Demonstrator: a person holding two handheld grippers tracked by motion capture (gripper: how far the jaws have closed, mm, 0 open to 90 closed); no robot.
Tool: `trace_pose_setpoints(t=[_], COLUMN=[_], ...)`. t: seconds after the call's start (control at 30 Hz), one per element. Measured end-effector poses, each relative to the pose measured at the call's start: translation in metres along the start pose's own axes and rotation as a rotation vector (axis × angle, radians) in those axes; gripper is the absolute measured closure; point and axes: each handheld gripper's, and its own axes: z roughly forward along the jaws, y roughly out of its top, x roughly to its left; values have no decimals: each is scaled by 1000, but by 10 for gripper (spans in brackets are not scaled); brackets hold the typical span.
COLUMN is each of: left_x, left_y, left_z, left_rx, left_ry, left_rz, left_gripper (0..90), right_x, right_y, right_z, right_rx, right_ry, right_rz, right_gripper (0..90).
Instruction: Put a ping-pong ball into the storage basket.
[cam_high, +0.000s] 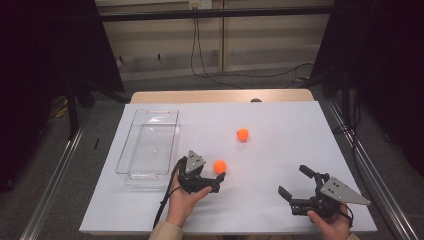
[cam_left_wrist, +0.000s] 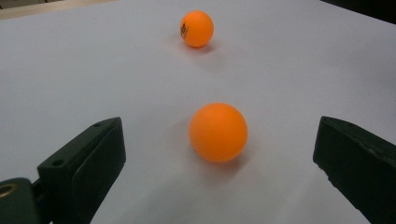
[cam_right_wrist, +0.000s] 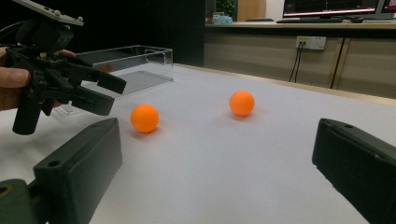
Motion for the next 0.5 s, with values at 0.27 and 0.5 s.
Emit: trace_pose_setpoints(t=[0.27, 0.5], left_x=[0, -1], left_y=[2, 3], left_z=[3, 5], left_rx=[1, 4], left_ry=[4, -3], left_rz=[0, -6], left_gripper=[24, 24], right_x=[0, 0], right_y=[0, 0], right_z=[0, 0], right_rx=[-1, -2], right_ry=[1, -1], right_rz=[-2, 6], right_gripper=[11, 10])
